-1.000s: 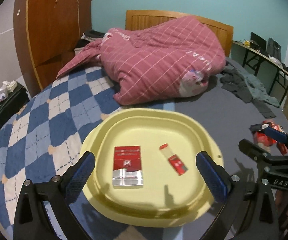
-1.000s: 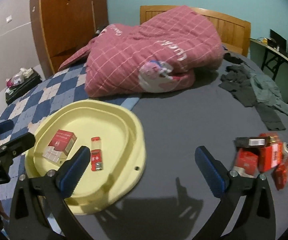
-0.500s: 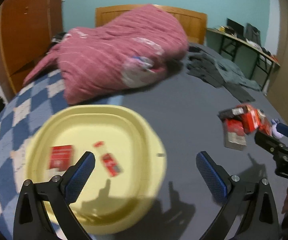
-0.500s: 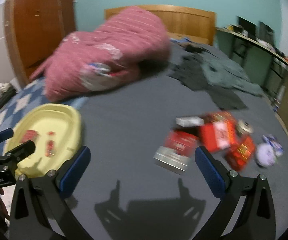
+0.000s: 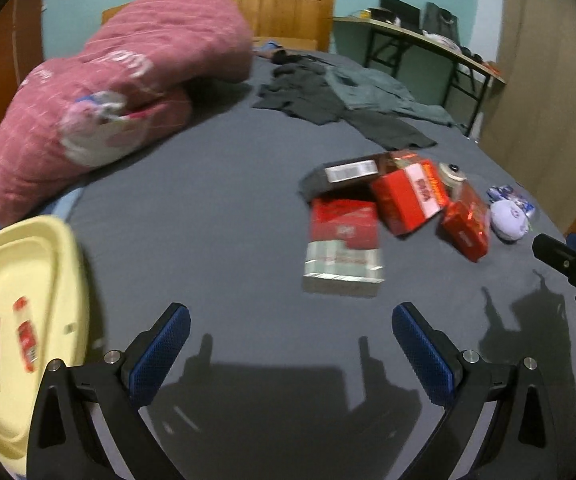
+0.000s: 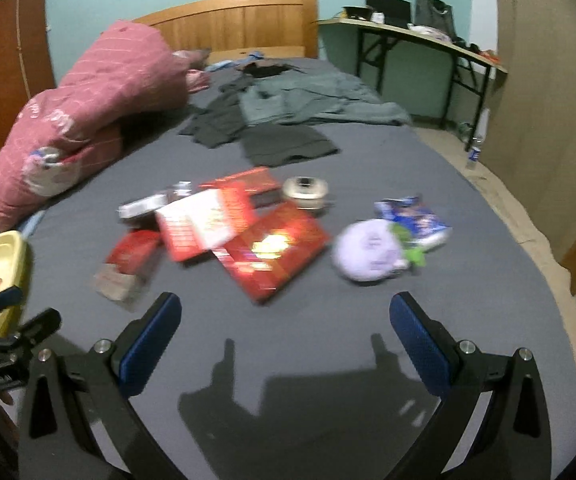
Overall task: Organize objects
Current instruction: 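Move both tools back toward the remaining items on the bed, then grasp a red-and-silver pack with the left tool while the right tool grasps the lavender plush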
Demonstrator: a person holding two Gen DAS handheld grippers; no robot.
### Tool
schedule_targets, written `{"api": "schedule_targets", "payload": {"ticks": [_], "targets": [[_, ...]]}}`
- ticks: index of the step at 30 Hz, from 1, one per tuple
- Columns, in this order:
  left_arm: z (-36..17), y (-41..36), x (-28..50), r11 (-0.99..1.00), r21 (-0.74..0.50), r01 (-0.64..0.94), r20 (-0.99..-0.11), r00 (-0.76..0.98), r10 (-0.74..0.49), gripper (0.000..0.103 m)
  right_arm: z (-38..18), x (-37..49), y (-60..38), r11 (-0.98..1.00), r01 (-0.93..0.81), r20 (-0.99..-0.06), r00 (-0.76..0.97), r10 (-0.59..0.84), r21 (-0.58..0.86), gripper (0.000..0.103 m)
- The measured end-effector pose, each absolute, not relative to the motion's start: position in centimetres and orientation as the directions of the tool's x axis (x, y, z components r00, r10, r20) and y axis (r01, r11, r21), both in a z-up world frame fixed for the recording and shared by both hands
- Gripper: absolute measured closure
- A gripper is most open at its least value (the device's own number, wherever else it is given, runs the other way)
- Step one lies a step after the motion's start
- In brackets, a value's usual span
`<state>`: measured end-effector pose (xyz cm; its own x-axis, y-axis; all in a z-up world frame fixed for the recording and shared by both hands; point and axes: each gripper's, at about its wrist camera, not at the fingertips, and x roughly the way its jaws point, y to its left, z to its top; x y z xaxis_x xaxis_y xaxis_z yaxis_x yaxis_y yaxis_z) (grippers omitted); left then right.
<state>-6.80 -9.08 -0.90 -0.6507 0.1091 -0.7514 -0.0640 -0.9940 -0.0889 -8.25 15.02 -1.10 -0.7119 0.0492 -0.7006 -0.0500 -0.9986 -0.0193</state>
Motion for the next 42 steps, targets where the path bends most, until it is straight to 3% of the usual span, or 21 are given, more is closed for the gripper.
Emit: {"api": "schedule_targets", "payload": {"ticks": [10, 32, 34, 35, 36, 38, 40, 41, 42], "targets": [[-3.1, -6.0, -11.5, -0.993, -0.078, -0.090, -0.751, -0.650, 0.118, 0.000, -3.3, -11.9, 21.5, -0.997, -0.052, -0.708, -0.702, 0.075, -0.054, 0.000], [-7.5, -6.2, -15.8, -0.986, -0.137, -0.097, -0.776, -0.608, 0.167, 0.000, -6.3, -16.2, 19.7, -0.994, -0.025, -0.725, -0.682, 0.096, -0.109, 0.000], [-7.7, -6.3, -15.9, -0.983, -0.153, -0.097, -0.781, -0.598, 0.181, 0.000, -6.4, -16.4, 19.7, -0.994, -0.028, -0.728, -0.678, 0.099, -0.109, 0.004], [-7.8, -6.5, -16.1, -0.983, -0.161, -0.090, -0.785, -0.592, 0.183, 0.000, -6.5, -16.5, 19.7, -0.993, -0.028, -0.729, -0.677, 0.101, -0.111, 0.011], [-8.0, -6.6, -16.3, -0.982, -0.171, -0.080, -0.789, -0.586, 0.185, 0.002, -6.6, -16.6, 19.7, -0.993, -0.029, -0.731, -0.674, 0.104, -0.114, 0.028], [-8.2, -6.8, -16.4, -0.983, -0.175, -0.060, -0.793, -0.583, 0.177, 0.015, -6.7, -16.5, 19.7, -0.994, -0.023, -0.736, -0.670, 0.096, -0.109, 0.046], [-8.2, -7.0, -16.3, -0.982, -0.178, -0.057, -0.787, -0.592, 0.177, 0.039, -6.6, -16.3, 19.8, -0.995, -0.023, -0.730, -0.677, 0.087, -0.097, 0.049], [-8.1, -6.9, -16.1, -0.983, -0.176, -0.060, -0.781, -0.598, 0.177, 0.045, -6.4, -16.2, 20.0, -0.996, -0.024, -0.726, -0.684, 0.079, -0.086, 0.051], [-8.0, -6.9, -15.9, -0.983, -0.172, -0.061, -0.777, -0.605, 0.173, 0.045, -6.2, -15.9, 20.3, -0.998, -0.025, -0.720, -0.691, 0.065, -0.066, 0.053]]}}
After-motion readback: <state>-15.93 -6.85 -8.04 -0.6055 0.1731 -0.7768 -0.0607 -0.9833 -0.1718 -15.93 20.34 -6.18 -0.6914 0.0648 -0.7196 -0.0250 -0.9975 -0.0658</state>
